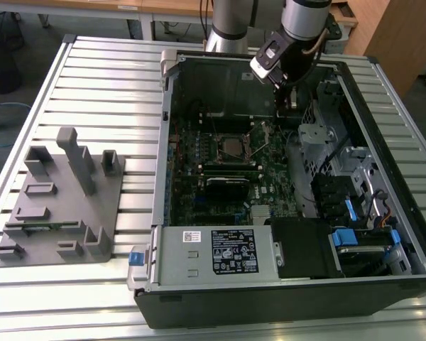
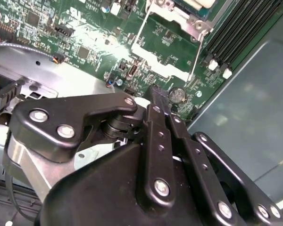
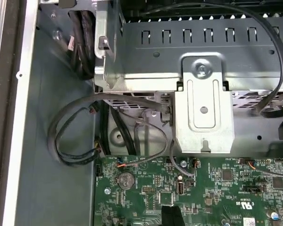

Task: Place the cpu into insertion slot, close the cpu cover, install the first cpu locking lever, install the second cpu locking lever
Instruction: 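Close the cpu cover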

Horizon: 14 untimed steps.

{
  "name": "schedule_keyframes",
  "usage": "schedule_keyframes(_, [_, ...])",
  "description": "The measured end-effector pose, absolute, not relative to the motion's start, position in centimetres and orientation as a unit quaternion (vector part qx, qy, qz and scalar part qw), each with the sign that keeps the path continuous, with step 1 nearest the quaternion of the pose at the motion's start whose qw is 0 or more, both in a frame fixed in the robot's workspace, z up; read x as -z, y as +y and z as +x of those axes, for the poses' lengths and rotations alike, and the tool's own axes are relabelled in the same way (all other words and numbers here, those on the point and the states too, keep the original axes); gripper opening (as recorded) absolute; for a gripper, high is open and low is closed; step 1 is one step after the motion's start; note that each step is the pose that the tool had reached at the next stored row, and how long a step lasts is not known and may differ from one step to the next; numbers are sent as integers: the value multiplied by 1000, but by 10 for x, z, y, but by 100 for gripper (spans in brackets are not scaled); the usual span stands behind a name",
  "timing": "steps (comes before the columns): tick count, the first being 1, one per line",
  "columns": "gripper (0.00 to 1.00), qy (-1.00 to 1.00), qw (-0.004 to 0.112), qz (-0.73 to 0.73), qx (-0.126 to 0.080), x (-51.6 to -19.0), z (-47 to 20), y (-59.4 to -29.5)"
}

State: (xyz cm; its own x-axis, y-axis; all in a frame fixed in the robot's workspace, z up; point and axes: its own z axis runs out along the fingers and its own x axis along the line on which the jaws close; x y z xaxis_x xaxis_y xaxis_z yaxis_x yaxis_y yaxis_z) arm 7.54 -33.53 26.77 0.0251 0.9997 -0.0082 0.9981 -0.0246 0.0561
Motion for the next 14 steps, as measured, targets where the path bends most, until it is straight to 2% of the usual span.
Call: schedule_keyframes(14, [11,698,25,716,-15,-255,76,-335])
